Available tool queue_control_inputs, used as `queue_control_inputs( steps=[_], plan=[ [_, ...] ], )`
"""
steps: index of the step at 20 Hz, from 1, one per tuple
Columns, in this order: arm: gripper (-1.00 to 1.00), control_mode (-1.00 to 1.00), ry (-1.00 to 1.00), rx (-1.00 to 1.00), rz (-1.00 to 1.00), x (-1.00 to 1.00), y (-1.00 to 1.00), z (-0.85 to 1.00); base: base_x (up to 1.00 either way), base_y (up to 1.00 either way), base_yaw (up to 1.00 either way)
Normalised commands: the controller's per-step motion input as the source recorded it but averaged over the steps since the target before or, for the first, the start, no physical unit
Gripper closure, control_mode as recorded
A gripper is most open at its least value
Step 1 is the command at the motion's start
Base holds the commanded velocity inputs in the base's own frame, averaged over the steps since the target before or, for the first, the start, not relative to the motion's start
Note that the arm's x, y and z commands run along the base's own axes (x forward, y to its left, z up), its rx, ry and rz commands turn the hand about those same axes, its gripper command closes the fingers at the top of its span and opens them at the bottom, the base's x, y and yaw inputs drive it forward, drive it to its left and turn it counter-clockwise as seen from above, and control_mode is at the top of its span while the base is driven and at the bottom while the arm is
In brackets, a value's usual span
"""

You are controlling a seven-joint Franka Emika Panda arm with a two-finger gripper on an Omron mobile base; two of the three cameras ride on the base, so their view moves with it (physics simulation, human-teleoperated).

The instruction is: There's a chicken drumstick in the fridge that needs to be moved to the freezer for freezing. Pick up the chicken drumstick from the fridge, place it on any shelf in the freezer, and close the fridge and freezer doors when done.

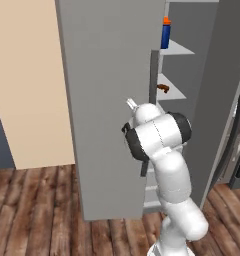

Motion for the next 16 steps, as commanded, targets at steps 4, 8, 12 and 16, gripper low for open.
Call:
queue_control_inputs(
  steps=[4,8,12,16],
  plan=[
    [-1.0,-1.0,0.0,0.1,0.06,0.83,-0.44,0.0,0.0,0.0,0.0],
    [-1.0,-1.0,0.0,0.06,0.05,0.85,-0.15,0.0,0.0,0.0,0.0],
    [-1.0,-1.0,0.0,0.02,0.01,0.77,0.0,0.0,0.0,0.0,0.0],
    [-1.0,-1.0,0.0,0.01,0.0,0.19,-0.02,0.07,0.0,0.0,0.0]
  ],
)
